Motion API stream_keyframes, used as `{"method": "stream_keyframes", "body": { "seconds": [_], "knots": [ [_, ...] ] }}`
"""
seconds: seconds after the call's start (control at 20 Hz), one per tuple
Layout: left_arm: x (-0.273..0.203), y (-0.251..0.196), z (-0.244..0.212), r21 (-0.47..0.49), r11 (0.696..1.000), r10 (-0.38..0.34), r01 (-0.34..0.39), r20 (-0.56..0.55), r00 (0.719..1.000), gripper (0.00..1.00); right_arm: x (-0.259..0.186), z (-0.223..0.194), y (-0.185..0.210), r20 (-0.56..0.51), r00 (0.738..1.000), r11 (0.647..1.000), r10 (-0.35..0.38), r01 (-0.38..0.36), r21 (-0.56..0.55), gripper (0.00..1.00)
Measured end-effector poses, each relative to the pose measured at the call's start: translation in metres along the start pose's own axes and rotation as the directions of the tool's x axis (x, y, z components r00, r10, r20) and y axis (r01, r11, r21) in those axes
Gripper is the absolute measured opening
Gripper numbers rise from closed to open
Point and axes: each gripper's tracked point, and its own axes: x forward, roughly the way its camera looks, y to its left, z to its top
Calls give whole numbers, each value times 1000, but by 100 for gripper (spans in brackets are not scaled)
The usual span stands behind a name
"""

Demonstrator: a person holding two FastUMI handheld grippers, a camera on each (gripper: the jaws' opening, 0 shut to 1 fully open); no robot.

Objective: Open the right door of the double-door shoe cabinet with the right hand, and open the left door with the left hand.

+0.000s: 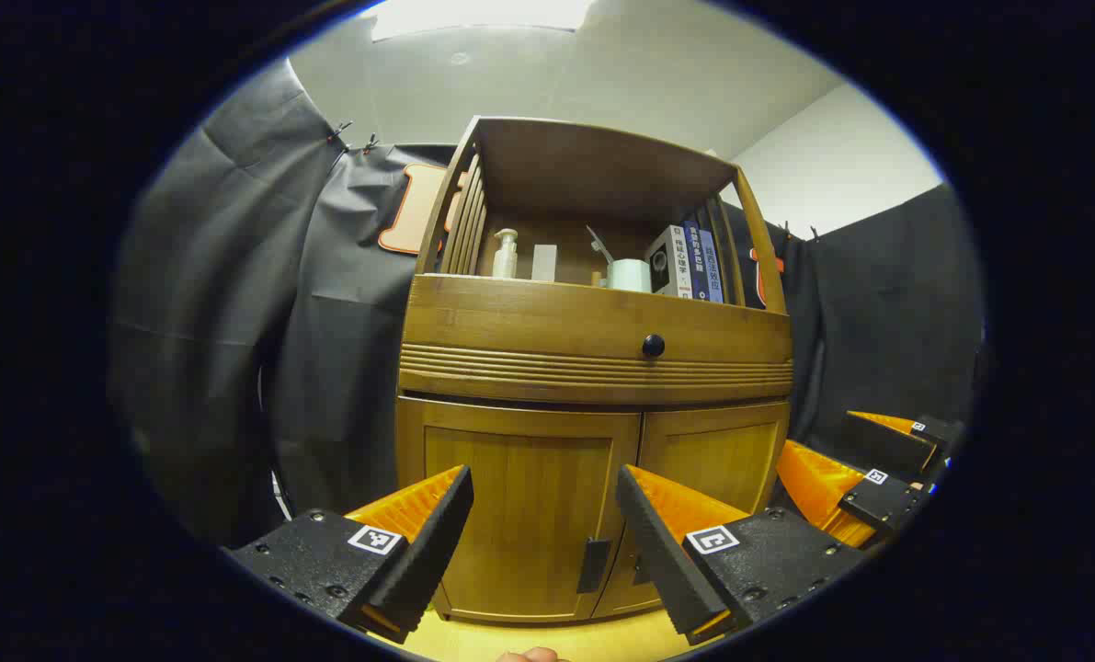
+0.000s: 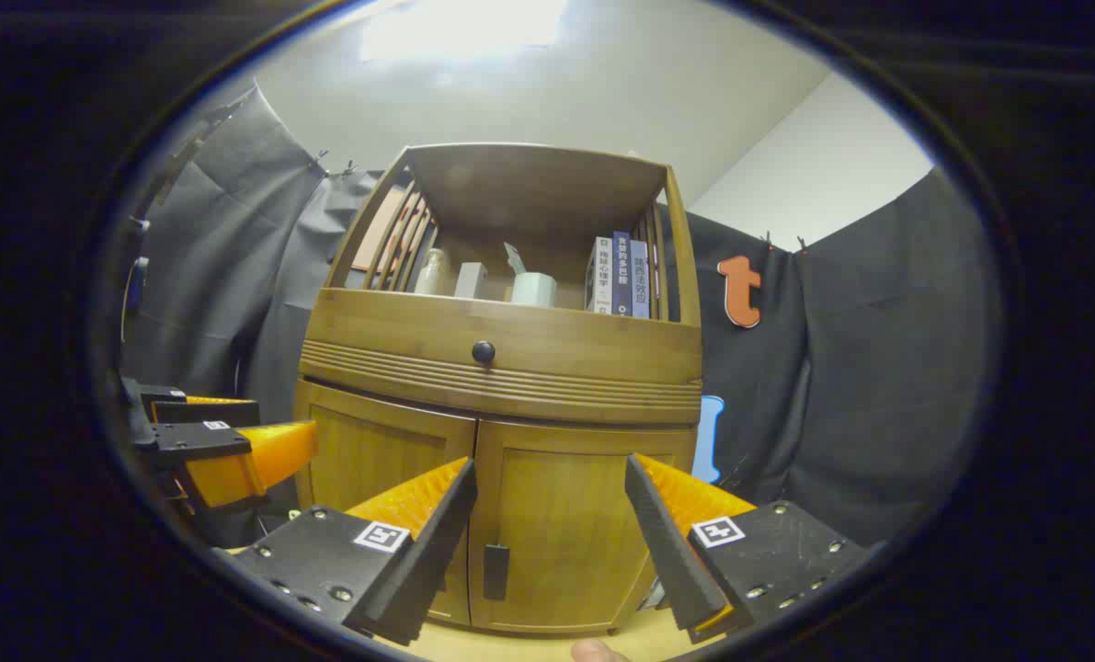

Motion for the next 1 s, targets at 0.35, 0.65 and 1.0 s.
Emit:
{"method": "stream_keyframes", "body": {
  "seconds": [0.35,0.65,1.0],
  "knots": [
    [-5,-2,0,13,1000,21,-21,-6,1000,94,-3,0,0,2,1000,1000,20,-20,6,96],
    [-8,-1,2,23,999,41,-41,-4,999,94,-6,-4,-2,-4,1000,1000,23,-23,11,96],
    [-8,-1,0,25,999,45,-45,-10,999,94,-6,-6,-8,-10,1000,1000,16,-16,15,96]
  ]
}}
